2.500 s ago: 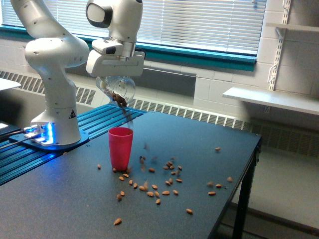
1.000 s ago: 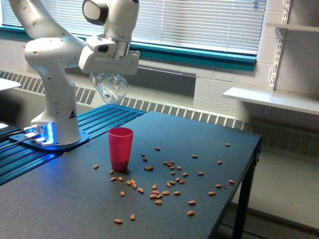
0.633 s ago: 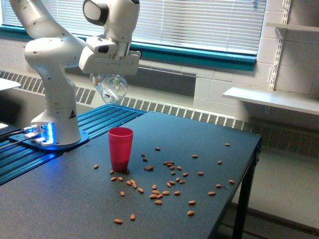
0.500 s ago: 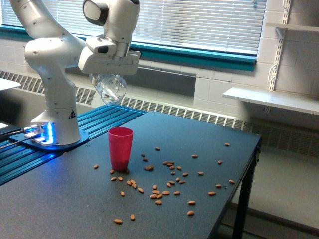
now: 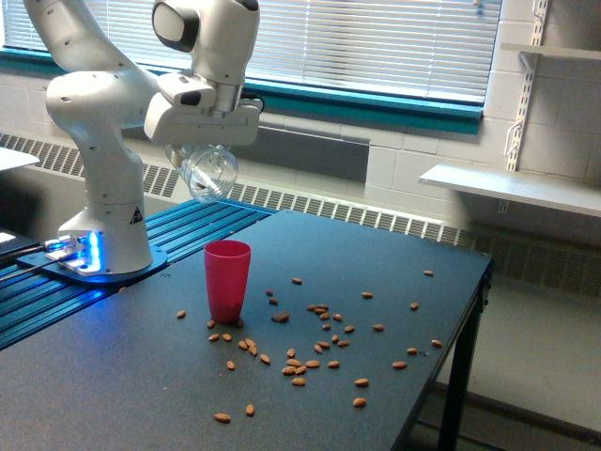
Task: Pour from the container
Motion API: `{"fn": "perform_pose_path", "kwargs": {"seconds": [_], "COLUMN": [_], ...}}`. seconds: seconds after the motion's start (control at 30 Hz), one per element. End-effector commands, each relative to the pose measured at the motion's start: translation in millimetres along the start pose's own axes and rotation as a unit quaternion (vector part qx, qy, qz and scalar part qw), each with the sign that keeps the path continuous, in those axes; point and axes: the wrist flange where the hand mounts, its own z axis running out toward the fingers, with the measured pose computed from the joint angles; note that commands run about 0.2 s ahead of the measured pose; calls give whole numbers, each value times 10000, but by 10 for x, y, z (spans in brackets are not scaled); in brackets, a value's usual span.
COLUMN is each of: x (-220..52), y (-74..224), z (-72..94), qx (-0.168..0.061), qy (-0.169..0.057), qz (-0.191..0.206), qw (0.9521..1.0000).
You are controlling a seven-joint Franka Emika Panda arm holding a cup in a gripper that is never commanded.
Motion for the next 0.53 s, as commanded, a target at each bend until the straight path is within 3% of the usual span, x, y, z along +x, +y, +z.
{"fn": "perform_pose_path", "kwargs": {"seconds": [0.03, 0.53], "x": [151, 390], "y": [-62, -178], "z": [-46, -121], "qx": [227, 446], "qy": [123, 201], "qz": [-248, -472], "qw": [9994, 9977]}}
